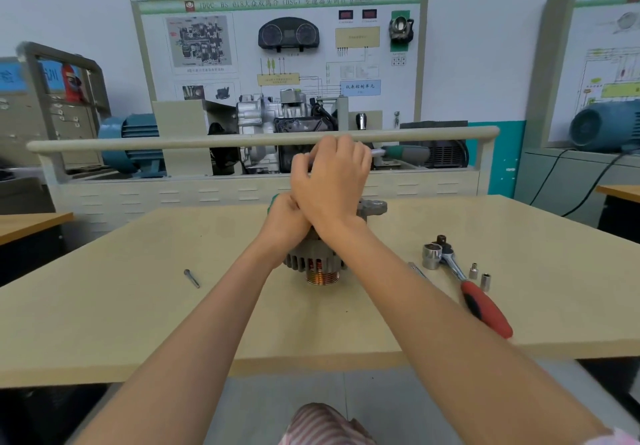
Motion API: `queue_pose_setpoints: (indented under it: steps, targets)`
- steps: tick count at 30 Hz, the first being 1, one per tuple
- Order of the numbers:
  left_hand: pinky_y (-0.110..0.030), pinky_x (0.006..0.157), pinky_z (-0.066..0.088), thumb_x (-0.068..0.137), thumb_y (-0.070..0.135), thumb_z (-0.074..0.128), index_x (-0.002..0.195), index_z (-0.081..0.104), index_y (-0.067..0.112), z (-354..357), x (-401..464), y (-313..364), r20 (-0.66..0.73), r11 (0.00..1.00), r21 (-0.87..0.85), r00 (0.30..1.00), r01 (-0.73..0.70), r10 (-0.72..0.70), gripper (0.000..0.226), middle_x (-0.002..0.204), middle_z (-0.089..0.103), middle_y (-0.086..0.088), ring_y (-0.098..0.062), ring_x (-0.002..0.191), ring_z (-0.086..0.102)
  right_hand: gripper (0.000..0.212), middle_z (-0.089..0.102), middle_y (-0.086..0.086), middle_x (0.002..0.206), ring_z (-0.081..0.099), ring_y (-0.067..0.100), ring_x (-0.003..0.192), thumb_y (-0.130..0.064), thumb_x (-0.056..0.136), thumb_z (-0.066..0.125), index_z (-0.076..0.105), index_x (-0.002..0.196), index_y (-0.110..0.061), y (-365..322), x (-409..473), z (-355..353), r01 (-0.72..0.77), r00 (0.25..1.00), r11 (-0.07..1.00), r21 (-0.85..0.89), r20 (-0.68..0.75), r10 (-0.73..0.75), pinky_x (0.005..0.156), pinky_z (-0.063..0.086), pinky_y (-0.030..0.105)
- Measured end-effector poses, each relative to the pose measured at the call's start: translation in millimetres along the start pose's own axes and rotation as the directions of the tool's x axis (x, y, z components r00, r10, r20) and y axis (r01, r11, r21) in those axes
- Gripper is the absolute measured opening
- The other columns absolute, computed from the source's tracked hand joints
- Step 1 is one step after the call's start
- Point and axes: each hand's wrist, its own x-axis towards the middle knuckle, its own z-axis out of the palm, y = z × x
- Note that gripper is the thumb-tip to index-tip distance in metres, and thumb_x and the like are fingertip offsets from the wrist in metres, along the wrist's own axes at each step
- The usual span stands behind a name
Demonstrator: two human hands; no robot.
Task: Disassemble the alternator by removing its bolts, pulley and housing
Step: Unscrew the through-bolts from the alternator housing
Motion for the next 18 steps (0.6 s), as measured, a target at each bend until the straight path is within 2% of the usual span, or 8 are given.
queue_pose_setpoints:
  steps: [3, 5, 7, 10, 12, 14, 16, 18]
  targets:
    - [-0.008, 0.050, 0.042, 0.089, 0.009, 0.054, 0.068, 0.061, 0.022, -1.3, 0.8, 2.6, 0.075, 0.999, -0.050, 0.997, -0.003, 0.007, 0.026, 0.056, 0.065, 0.014, 0.004, 0.056, 0.058, 0.039, 0.047, -0.004, 0.054, 0.044, 0.011, 0.060, -0.020, 0.089, 0.047, 0.044, 0.051, -0.014, 3.2, 18.9, -7.7, -0.102, 0.975, 0.923, 0.371, 0.221, 0.018, 0.080, 0.037, 0.032]
    - [-0.008, 0.056, 0.045, 0.092, 0.021, 0.057, 0.077, 0.069, 0.032, -2.0, 0.9, 4.4, 0.142, 0.997, -0.080, 0.989, -0.015, 0.027, 0.022, 0.071, 0.071, 0.016, 0.005, 0.066, 0.063, 0.049, 0.043, -0.007, 0.043, 0.041, 0.004, 0.045, -0.018, 0.093, 0.043, 0.042, 0.045, -0.013, 6.4, 30.8, -13.0, -0.322, 0.913, 0.725, 0.609, 0.403, 0.067, 0.064, 0.038, 0.027]
    - [-0.005, 0.058, 0.044, 0.093, 0.027, 0.057, 0.082, 0.071, 0.038, -1.1, 0.0, 4.7, 0.171, 0.996, -0.087, 0.984, -0.030, 0.045, 0.021, 0.081, 0.073, 0.016, 0.005, 0.074, 0.066, 0.050, 0.044, 0.001, 0.047, 0.044, 0.005, 0.047, -0.016, 0.094, 0.037, 0.042, 0.045, -0.011, 8.3, 37.2, -12.3, -0.493, 0.850, 0.496, 0.715, 0.517, 0.100, 0.062, 0.040, 0.021]
    - [-0.007, 0.060, 0.046, 0.092, 0.024, 0.059, 0.086, 0.072, 0.035, 0.9, -0.7, 3.8, 0.139, 0.992, -0.114, 0.988, -0.045, 0.061, 0.018, 0.081, 0.074, 0.012, 0.003, 0.074, 0.067, 0.050, 0.039, 0.006, 0.048, 0.044, 0.007, 0.044, -0.011, 0.094, 0.035, 0.040, 0.045, -0.013, 8.3, 38.3, -11.5, -0.572, 0.819, 0.279, 0.772, 0.557, 0.138, 0.062, 0.043, 0.017]
    - [-0.009, 0.061, 0.047, 0.092, 0.020, 0.059, 0.088, 0.072, 0.030, 1.0, -1.4, 3.1, 0.119, 0.992, -0.122, 0.992, -0.036, 0.050, 0.017, 0.077, 0.074, 0.012, 0.001, 0.074, 0.067, 0.049, 0.044, 0.002, 0.049, 0.046, 0.003, 0.046, -0.012, 0.094, 0.036, 0.043, 0.045, -0.011, 5.8, 31.8, -11.6, -0.506, 0.860, 0.382, 0.773, 0.488, 0.152, 0.064, 0.041, 0.020]
    - [-0.012, 0.056, 0.046, 0.091, 0.010, 0.057, 0.076, 0.069, 0.022, 0.8, -0.9, 0.9, 0.073, 0.996, -0.081, 0.997, -0.026, 0.032, 0.023, 0.065, 0.069, 0.010, 0.002, 0.063, 0.063, 0.038, 0.050, -0.001, 0.057, 0.048, 0.003, 0.057, -0.014, 0.090, 0.041, 0.050, 0.053, -0.009, 4.7, 16.9, -9.4, -0.261, 0.956, 0.697, 0.668, 0.280, 0.090, 0.068, 0.038, 0.024]
    - [-0.011, 0.048, 0.042, 0.090, 0.004, 0.053, 0.069, 0.061, 0.020, 1.3, -1.0, -0.4, 0.008, 0.999, -0.031, 1.000, -0.009, 0.009, 0.028, 0.059, 0.062, 0.008, 0.003, 0.053, 0.056, 0.019, 0.054, 0.003, 0.076, 0.049, 0.014, 0.079, -0.020, 0.084, 0.046, 0.057, 0.072, -0.009, 4.3, 0.0, -2.7, -0.012, 0.998, 0.966, 0.259, 0.056, -0.003, 0.086, 0.037, 0.031]
    - [-0.007, 0.044, 0.040, 0.092, 0.005, 0.051, 0.071, 0.057, 0.023, 3.4, -1.9, 0.6, -0.009, 1.000, -0.003, 1.000, -0.001, 0.001, 0.028, 0.065, 0.060, 0.006, 0.000, 0.056, 0.054, 0.021, 0.053, 0.004, 0.089, 0.045, 0.021, 0.090, -0.027, 0.081, 0.047, 0.059, 0.087, -0.011, 3.8, -6.1, 0.6, -0.023, 0.999, 0.996, -0.087, -0.024, 0.021, 0.097, 0.029, 0.035]
